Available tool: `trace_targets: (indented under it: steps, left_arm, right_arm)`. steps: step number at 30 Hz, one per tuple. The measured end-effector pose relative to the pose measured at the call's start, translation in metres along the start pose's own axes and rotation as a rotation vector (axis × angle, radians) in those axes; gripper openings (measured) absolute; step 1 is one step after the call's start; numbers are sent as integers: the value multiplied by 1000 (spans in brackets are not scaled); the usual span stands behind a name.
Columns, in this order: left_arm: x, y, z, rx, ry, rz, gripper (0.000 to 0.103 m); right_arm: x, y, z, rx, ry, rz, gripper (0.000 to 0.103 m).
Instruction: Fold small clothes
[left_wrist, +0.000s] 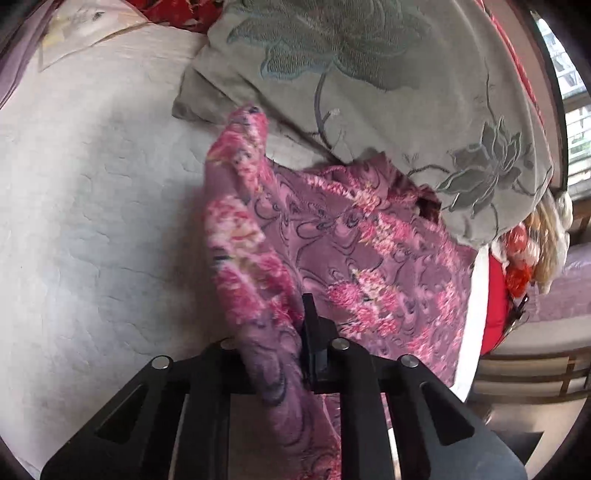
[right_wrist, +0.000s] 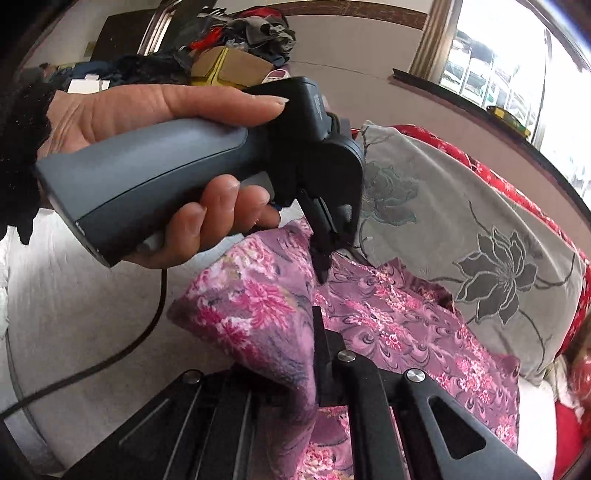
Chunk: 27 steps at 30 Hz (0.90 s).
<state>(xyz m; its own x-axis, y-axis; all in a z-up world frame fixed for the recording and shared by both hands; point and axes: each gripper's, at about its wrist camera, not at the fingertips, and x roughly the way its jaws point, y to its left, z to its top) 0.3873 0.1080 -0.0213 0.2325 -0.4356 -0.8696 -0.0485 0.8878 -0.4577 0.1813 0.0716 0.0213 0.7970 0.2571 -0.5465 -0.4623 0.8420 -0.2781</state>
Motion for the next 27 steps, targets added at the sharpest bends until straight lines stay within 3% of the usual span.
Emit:
trace_targets:
  steps: [14, 27]
  left_arm:
    - [-28, -61, -6, 78, -72, 36, 10]
    - [-27, -149, -14, 184, -93, 71, 10]
  right_arm:
    - [-21, -51, -9, 273, -9, 63, 5]
    - [-62, -134, -34, 558, -41, 92, 5]
